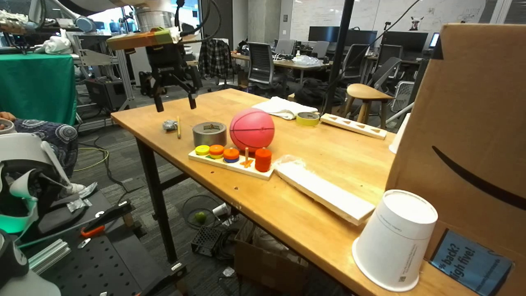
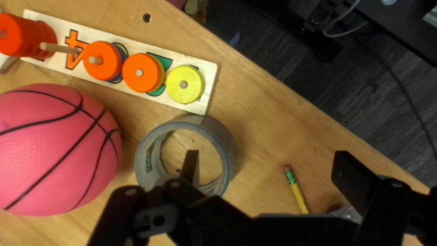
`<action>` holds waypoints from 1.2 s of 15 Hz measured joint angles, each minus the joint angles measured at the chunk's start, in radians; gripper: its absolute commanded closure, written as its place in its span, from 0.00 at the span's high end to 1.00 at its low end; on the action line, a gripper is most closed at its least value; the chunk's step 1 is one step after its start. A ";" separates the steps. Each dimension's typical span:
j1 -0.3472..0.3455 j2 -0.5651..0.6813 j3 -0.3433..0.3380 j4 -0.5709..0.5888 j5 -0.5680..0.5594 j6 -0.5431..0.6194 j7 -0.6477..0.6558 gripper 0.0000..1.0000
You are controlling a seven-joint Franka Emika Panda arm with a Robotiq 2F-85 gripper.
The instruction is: Move the bowl to the right
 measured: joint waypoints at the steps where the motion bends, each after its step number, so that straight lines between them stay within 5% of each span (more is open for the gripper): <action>1: 0.000 0.008 0.000 0.005 0.014 0.006 -0.008 1.00; 12: -0.044 0.184 -0.073 0.096 0.098 0.025 -0.111 1.00; 18: -0.134 0.261 -0.144 0.205 -0.054 -0.022 -0.129 1.00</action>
